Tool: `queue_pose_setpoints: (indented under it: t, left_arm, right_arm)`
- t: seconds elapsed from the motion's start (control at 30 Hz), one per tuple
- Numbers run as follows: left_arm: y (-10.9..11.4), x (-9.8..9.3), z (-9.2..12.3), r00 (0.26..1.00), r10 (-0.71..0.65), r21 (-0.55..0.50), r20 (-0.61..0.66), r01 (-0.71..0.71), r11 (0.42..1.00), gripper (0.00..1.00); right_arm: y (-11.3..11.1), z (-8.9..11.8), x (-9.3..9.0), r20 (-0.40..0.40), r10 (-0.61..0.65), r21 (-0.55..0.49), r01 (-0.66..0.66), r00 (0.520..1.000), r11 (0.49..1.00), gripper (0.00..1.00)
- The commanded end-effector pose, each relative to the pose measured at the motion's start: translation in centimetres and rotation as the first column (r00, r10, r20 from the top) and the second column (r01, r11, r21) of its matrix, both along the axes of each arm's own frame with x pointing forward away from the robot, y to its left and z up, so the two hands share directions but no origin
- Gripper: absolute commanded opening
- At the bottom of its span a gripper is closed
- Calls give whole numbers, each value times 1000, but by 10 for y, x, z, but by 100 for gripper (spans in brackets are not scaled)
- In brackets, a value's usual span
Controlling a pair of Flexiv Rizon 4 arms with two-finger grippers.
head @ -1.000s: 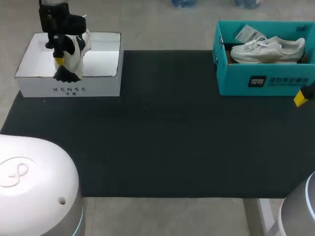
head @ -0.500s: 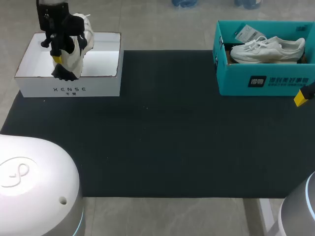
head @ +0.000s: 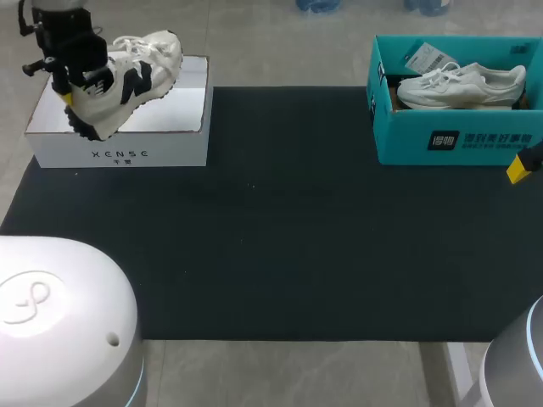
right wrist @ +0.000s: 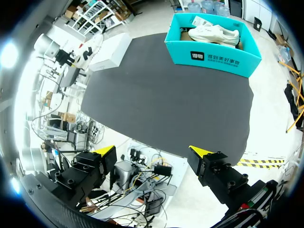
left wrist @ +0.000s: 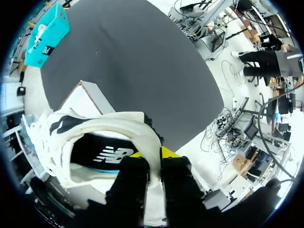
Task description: Take the shoe out of the shoebox, open the shoe tongue, remove and reinsert the insole, then place the shoe into the shoebox
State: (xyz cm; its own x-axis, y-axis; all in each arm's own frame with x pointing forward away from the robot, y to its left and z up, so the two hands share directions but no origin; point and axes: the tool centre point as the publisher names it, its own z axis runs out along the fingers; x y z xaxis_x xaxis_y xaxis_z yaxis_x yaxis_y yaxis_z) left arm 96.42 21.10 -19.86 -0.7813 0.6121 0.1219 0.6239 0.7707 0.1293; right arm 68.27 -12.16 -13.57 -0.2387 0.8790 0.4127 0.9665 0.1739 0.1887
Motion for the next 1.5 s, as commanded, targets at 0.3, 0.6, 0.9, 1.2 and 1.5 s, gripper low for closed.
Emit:
queue_pose_setpoints:
  t: [0.3, 0.6, 0.9, 1.2, 1.5]
  left_arm:
    - [28, 4, -3, 594, -804, 75, 36, 800, 595, 0]
    - [28, 4, -3, 594, -804, 75, 36, 800, 595, 0]
    - [28, 4, -3, 594, -804, 75, 36, 800, 595, 0]
    - [34, 14, 4, 570, -821, 124, 21, 814, 568, 0]
    - [67, 53, 16, 537, -843, 135, -7, 836, 532, 0]
  right_arm:
    - [0, 0, 2, -3, 1, -1, -1, 1000, 1000, 100]
    - [0, 0, 2, -3, 1, -1, -1, 1000, 1000, 100]
    - [0, 0, 2, -3, 1, -1, -1, 1000, 1000, 100]
    - [0, 0, 2, -3, 1, -1, -1, 1000, 1000, 100]
    - [0, 0, 2, -3, 1, -1, -1, 1000, 1000, 100]
